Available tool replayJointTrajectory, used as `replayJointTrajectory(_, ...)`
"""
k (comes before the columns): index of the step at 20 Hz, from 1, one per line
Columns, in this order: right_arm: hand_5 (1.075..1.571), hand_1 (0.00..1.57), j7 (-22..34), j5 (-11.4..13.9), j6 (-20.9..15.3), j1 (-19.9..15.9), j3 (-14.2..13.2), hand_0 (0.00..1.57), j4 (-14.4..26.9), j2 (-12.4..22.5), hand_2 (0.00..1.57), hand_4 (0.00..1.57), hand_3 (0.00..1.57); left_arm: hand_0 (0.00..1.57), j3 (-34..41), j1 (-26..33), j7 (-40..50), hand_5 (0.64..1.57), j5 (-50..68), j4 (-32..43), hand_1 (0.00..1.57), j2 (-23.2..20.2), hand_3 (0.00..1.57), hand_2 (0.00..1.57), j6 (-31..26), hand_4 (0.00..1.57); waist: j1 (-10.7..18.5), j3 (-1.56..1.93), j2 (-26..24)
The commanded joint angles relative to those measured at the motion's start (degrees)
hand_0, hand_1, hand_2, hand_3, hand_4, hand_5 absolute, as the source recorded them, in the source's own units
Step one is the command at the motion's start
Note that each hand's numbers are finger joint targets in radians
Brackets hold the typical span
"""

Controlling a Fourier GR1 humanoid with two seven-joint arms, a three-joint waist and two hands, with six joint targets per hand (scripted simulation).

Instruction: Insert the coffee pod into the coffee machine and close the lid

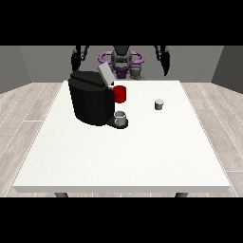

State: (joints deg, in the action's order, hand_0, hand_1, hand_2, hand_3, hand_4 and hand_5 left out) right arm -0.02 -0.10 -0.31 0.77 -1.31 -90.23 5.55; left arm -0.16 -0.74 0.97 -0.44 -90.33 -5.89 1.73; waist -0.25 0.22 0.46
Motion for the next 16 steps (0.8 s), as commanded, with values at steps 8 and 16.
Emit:
replayJointTrajectory(8,1.571,0.00,-7.4,-1.9,-3.5,1.9,-4.5,0.00,1.9,-3.0,0.00,0.11,0.00,0.00,3.8,1.5,-11.1,1.571,4.0,1.5,0.00,-3.6,0.00,0.00,-7.8,0.24,-1.2,-0.21,-2.2)
replayJointTrajectory(16,1.571,0.00,-5.4,-0.3,-5.7,-4.7,-2.5,0.00,0.9,-4.4,0.00,0.17,0.00,0.00,7.1,-10.1,-9.0,1.571,-1.5,10.7,0.00,-10.4,0.00,0.00,-8.2,0.00,-3.9,-0.23,2.9)
